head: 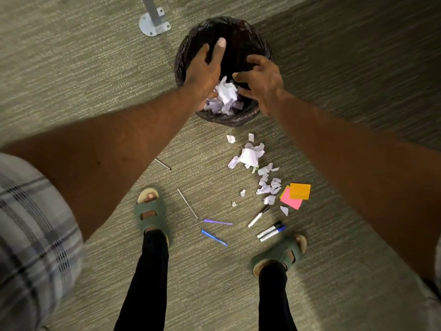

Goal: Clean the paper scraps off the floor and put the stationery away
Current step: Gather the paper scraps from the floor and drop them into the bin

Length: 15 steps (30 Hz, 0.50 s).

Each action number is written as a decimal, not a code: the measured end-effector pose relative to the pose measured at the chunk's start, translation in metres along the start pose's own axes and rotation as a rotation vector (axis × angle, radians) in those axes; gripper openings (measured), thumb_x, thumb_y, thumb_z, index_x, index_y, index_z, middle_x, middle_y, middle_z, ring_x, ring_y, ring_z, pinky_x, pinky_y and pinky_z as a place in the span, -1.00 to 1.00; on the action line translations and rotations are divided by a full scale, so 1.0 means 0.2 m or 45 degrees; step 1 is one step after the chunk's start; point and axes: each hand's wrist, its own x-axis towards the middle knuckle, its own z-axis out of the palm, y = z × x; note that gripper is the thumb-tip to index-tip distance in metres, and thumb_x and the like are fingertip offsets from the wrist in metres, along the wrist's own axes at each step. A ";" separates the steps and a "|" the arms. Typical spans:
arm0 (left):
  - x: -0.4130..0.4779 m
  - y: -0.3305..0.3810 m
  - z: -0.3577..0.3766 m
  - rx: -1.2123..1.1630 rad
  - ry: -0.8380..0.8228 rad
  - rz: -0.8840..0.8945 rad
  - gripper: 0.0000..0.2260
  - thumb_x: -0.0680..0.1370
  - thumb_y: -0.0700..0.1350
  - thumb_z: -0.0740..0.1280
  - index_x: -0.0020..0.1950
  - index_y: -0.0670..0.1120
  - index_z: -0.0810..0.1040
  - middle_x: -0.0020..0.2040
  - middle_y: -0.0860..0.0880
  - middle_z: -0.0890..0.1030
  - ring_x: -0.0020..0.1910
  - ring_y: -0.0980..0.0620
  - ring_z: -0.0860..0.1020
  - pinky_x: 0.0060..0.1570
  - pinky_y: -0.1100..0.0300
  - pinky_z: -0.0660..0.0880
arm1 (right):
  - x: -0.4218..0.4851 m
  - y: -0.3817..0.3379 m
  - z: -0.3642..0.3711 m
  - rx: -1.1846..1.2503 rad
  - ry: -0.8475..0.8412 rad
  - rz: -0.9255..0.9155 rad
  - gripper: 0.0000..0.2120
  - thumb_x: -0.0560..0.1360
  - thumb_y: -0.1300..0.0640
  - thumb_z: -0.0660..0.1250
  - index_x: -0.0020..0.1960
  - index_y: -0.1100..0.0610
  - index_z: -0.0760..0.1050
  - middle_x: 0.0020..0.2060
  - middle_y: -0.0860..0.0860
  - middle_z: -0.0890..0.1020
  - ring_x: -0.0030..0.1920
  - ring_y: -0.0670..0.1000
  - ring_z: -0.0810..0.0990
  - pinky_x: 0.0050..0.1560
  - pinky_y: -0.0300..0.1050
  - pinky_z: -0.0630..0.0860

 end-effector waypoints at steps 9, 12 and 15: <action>-0.07 -0.15 0.00 0.205 -0.098 0.082 -0.29 0.59 0.31 0.20 0.62 -0.03 0.16 0.54 -0.07 0.36 0.45 -0.04 0.41 0.38 -0.11 0.46 | -0.12 0.18 -0.13 -0.250 0.050 -0.146 -0.64 0.51 0.20 0.45 0.29 0.12 0.55 0.16 0.05 0.60 0.19 0.05 0.63 0.19 0.00 0.63; -0.14 -0.27 0.05 0.346 -0.144 0.178 -0.38 0.60 0.26 0.23 0.57 -0.04 0.27 0.38 -0.09 0.51 0.29 -0.02 0.53 0.15 0.12 0.56 | -0.16 0.33 -0.23 -0.468 0.026 -0.164 -0.68 0.52 0.17 0.43 0.27 0.09 0.57 0.18 0.02 0.65 0.19 0.00 0.65 0.23 -0.09 0.61; -0.22 -0.42 0.12 0.444 -0.239 0.232 -0.46 0.62 0.18 0.27 0.52 -0.05 0.35 0.29 -0.11 0.57 0.16 0.02 0.56 -0.11 0.32 0.47 | -0.19 0.53 -0.32 -0.661 -0.007 -0.154 -0.69 0.56 0.19 0.33 0.30 0.12 0.56 0.20 0.10 0.65 0.23 0.10 0.60 0.31 -0.02 0.52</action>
